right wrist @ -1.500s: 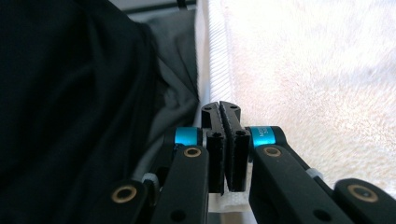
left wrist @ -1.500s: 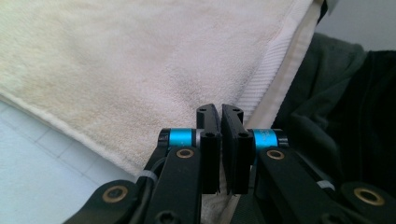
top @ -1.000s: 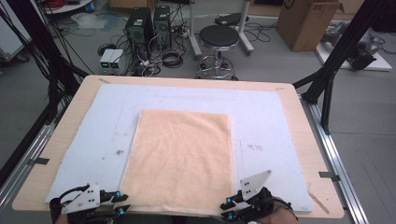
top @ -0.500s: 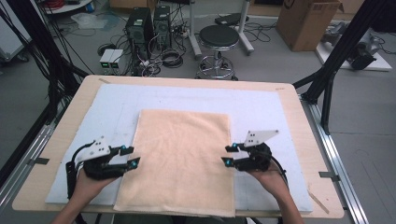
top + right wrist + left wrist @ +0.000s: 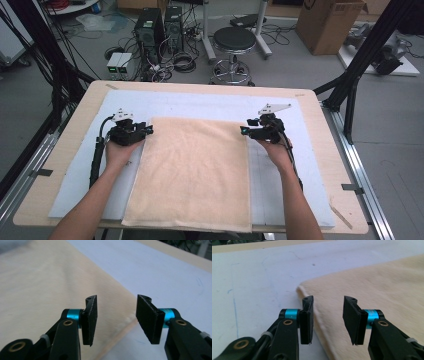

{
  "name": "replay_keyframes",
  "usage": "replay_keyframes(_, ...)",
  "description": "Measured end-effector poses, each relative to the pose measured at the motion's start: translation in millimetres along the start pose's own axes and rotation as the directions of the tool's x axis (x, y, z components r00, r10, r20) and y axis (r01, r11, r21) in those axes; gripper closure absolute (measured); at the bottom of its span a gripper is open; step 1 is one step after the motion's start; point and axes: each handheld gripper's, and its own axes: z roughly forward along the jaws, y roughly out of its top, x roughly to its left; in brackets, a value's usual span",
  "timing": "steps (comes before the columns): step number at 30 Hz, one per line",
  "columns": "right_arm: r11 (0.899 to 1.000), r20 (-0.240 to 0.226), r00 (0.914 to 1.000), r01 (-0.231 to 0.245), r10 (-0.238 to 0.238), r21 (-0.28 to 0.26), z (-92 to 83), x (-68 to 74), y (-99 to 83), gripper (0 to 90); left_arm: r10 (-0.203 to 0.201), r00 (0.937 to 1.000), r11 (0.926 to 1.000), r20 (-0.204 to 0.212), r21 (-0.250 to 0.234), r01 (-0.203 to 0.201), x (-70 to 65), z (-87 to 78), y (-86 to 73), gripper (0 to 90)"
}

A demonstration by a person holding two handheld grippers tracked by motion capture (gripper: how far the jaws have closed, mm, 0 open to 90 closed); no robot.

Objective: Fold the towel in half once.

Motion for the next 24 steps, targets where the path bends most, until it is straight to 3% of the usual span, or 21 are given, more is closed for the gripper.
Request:
replay_keyframes(2,1.0,0.013,0.9997,-0.02,0.02,-0.003,6.5,-7.5,-2.9,50.9,-0.065,0.9979,0.9978,0.0,0.015,0.065,10.0,7.5,-2.3,57.6)
replay_keyframes(7,0.992,-0.008,0.9926,-0.121,0.121,0.038,24.0,-23.9,-9.2,49.1,-0.095,0.9953,0.9949,0.018,0.035,0.094,14.5,20.5,4.6,55.7)
replay_keyframes(9,0.99,-0.013,0.9907,-0.135,0.136,0.051,30.4,-24.9,-9.7,49.1,-0.133,0.9911,0.9889,0.011,0.069,0.132,16.6,27.1,7.0,53.1)
replay_keyframes(11,0.989,-0.017,0.9908,-0.133,0.135,0.065,36.7,-25.3,-10.4,56.2,-0.139,0.9901,0.9874,0.018,0.078,0.137,17.9,31.7,7.2,55.9)
replay_keyframes(13,0.989,-0.019,0.9936,-0.109,0.111,0.1,41.3,-23.5,-10.4,70.4,-0.133,0.9893,0.9865,0.059,0.104,0.127,18.5,34.2,7.8,70.6)
replay_keyframes(14,0.99,-0.038,0.9943,-0.095,0.1,0.104,44.1,-22.2,-9.8,78.8,-0.111,0.9921,0.9876,0.059,0.119,0.103,17.7,35.8,9.6,80.8)
replay_keyframes(15,0.99,-0.039,0.9954,-0.082,0.087,0.112,45.1,-21.1,-7.4,83.9,-0.088,0.9948,0.9898,0.051,0.117,0.082,16.7,36.0,10.8,83.4)
replay_keyframes(19,0.987,-0.001,0.9992,-0.039,0.04,0.153,46.7,-19.7,10.3,86.4,-0.096,0.9953,0.9896,0.013,0.109,0.094,17.9,37.1,20.4,84.9)
replay_keyframes(23,0.992,0.032,0.9989,-0.036,0.033,0.117,40.3,-22.7,29.2,86.6,-0.075,0.9969,0.9961,-0.023,0.045,0.076,18.1,32.0,33.5,85.4)
replay_keyframes(24,0.993,0.039,0.9988,-0.033,0.029,0.109,38.4,-22.4,32.4,86.8,-0.092,0.9954,0.9954,-0.027,0.025,0.093,18.9,29.9,36.0,85.3)
